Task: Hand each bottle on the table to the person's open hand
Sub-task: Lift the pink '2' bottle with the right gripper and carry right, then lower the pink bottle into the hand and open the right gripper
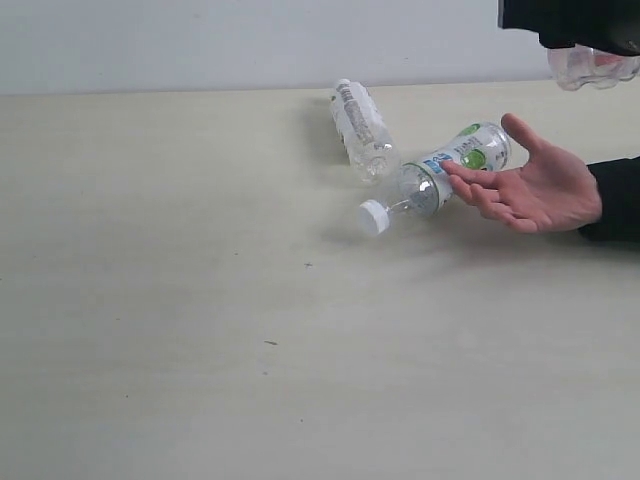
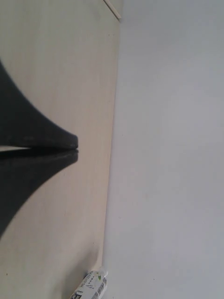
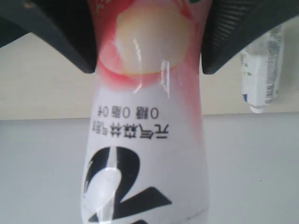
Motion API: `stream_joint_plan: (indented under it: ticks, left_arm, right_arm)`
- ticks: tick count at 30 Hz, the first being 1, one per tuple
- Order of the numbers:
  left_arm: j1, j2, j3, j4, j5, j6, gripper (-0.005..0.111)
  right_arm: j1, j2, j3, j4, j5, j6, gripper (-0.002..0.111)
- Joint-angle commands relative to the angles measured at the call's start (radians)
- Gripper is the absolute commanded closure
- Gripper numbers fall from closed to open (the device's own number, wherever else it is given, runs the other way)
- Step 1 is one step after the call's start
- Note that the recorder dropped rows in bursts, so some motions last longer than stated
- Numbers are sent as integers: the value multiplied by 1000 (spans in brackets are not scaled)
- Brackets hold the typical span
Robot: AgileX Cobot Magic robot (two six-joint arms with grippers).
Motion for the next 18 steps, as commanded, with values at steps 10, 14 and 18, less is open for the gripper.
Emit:
stream_joint_plan:
  ticks: [10,14,18]
  left_arm:
    - [-6,-6,0,7,-3,-5,106]
    - [-6,-6,0,7,-3,-5,106]
    - [-6,-6,0,7,-3,-5,106]
  right_arm:
    - [-126,22,25,21,353,-86,108]
    - [-126,22,75,21,282,-110,108]
    - [-150,24,139,21,246,-127,108]
